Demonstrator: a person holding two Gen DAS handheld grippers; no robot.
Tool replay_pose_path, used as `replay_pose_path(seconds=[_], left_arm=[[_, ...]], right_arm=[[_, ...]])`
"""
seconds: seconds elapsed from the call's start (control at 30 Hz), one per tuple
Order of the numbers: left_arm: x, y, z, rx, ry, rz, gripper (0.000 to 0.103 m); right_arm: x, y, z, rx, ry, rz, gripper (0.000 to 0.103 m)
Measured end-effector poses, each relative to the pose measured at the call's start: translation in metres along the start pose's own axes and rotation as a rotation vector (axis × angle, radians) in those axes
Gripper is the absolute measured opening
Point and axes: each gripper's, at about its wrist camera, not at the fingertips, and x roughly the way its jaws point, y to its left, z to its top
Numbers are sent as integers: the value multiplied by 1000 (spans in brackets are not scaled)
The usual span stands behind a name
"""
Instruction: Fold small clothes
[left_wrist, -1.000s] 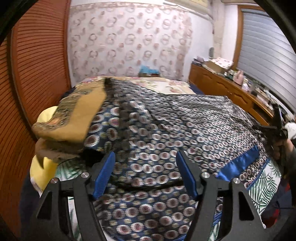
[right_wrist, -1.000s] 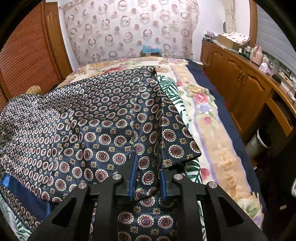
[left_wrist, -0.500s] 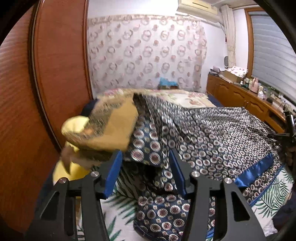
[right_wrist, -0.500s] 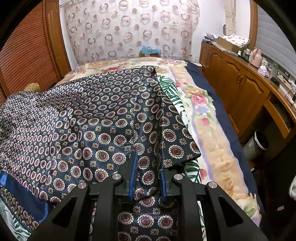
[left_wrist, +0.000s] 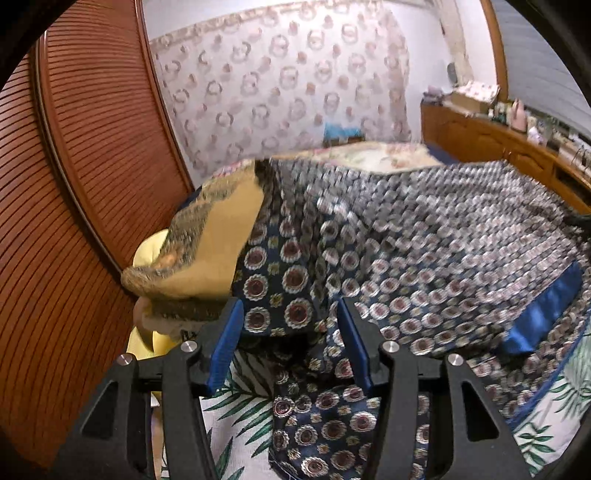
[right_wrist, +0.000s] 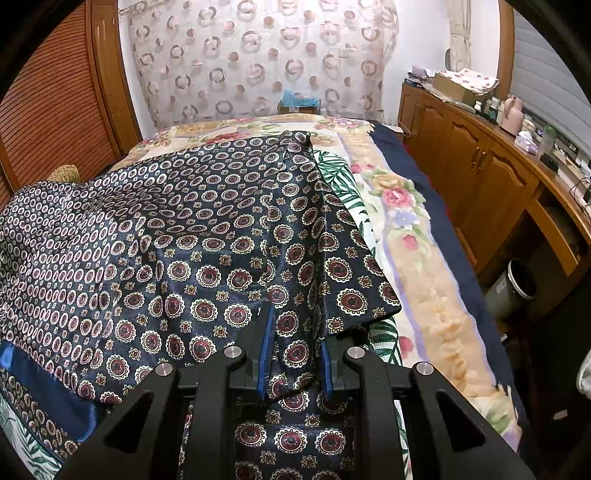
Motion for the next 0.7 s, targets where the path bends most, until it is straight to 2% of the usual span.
replay_pose_path(seconds=[0.03,0.07,0.1,0.13,0.17,0.2,0.27,0.43,0.53,0.7], left_arm=[[2,1,-2,-2,5,7,54],[6,2,-3,-4,12,17,49],[10,3,-4,-3,19,22,35],[12,5,-5,-6,23,23,28],[13,7,-5,-13,25,13,14],[12,9,-6,-20,21,-6,7],[6,10,-4,-27,-5,-14,3],[-23,10,9,-59,-96,-58,3],[-42,11,19,-86,-146,-122,2],[-55,5,30,-116,-171,-230,2]], right_arm=[[0,0,0,0,0,0,21],[0,0,0,1,0,1,21],[0,0,0,1,0,0,21],[0,0,0,1,0,1,21],[0,0,0,1,0,2,21],[0,0,0,1,0,1,21],[0,0,0,0,0,0,21],[0,0,1,-9,1,-7,21],[0,1,1,-22,0,-18,21],[-3,-5,3,-7,-12,-13,21]])
